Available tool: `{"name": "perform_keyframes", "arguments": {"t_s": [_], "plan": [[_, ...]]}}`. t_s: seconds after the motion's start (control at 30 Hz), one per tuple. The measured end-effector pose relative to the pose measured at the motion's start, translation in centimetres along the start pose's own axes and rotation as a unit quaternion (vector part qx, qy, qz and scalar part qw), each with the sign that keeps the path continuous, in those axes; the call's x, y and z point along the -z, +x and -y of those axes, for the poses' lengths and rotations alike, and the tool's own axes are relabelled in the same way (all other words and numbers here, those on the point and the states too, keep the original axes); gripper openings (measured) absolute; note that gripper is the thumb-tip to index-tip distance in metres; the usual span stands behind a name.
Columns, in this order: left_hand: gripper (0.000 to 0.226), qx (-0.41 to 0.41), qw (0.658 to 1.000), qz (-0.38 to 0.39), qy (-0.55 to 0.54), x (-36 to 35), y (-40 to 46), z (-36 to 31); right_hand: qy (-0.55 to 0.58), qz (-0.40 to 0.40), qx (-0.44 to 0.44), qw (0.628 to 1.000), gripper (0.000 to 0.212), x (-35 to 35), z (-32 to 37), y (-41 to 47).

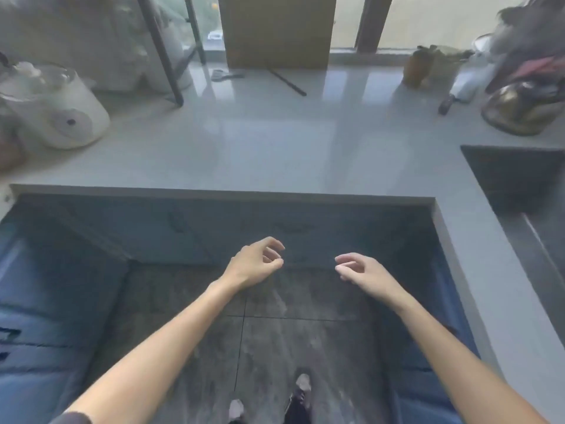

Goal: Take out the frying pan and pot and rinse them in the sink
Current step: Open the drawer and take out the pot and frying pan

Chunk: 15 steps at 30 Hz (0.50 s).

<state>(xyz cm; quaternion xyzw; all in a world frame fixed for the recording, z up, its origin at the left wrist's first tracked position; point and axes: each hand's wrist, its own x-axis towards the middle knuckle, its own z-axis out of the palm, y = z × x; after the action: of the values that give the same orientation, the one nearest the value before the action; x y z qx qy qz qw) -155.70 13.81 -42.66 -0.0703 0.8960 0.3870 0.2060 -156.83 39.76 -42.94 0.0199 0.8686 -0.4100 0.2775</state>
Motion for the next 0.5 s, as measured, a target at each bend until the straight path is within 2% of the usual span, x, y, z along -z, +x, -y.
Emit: {"name": "perform_keyframes", "arguments": {"t_s": [0.1, 0.2, 0.3, 0.4, 0.5], "plan": [[0.021, 0.022, 0.999, 0.002, -0.05, -3.4, 9.2, 3.1, 0.035, 0.013, -0.005, 0.999, 0.013, -2.9, -2.7, 9.1], [0.029, 0.018, 1.0, -0.006, -0.018, -6.5, 17.4, 6.2, 0.034, 0.01, 0.007, 0.999, 0.019, -6.0, -5.2, 18.0], [0.039, 0.012, 1.0, -0.005, 0.006, -9.3, 24.2, 10.0, -0.002, 0.021, 0.029, 0.999, 0.04, -9.2, -7.4, 26.5], [0.042, 0.02, 1.0, 0.006, 0.0, -11.2, 27.9, 12.7, 0.022, 0.058, -0.003, 0.998, 0.057, -11.6, -8.5, 31.7], [0.04, -0.003, 1.0, -0.007, -0.01, -11.8, 30.0, 13.8, -0.009, 0.062, -0.006, 0.998, 0.047, -12.5, -9.3, 34.6]]}}
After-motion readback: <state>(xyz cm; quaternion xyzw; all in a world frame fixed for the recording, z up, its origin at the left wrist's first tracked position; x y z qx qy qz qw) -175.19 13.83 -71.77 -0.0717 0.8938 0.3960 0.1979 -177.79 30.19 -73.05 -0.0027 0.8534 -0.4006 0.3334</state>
